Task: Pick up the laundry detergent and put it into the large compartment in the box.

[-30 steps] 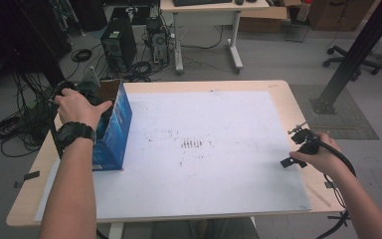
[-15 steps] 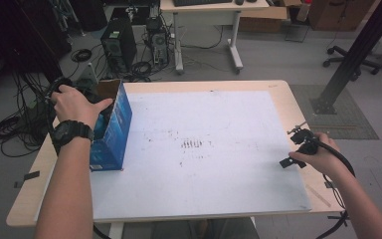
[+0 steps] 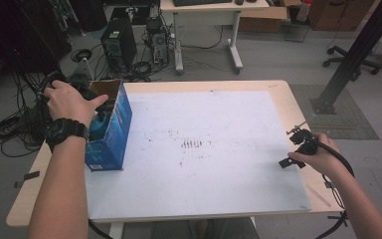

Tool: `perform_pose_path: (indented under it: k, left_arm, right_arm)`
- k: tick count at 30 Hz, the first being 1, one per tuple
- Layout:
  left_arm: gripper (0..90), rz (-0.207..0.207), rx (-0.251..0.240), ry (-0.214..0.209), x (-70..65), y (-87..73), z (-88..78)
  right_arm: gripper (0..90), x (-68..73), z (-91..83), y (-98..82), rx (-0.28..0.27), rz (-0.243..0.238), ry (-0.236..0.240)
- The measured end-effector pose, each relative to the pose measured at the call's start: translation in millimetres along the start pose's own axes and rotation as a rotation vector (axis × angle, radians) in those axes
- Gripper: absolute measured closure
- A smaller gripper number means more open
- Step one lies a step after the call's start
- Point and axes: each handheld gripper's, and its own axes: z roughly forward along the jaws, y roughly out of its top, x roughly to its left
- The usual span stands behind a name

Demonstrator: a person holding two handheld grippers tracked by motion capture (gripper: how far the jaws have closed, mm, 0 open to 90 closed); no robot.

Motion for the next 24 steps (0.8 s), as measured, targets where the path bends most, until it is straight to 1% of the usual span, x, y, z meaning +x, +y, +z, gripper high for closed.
perform_pose_path:
  k: [3,8,14,24]
  left_arm:
    - [11.9,0.0,0.001,0.0,0.4,0.4,-2.9]
    - [12.0,-0.005,-0.006,0.014,2.5,0.4,-6.1]
    - [12.1,-0.011,-0.015,0.008,5.8,-0.3,-11.2]
    - [12.5,-0.009,-0.023,-0.003,6.5,-0.9,-19.1]
  right_arm:
    - [13.7,0.1,-0.4,0.2,-0.002,0.001,0.0]
    - [13.7,0.3,-0.2,-0.1,-0.002,0.001,0.001]
    - [13.7,-0.5,0.0,0.1,-0.005,0.0,0.0]
    - [13.7,1.9,-0.3,2.9,-0.006,-0.004,0.002]
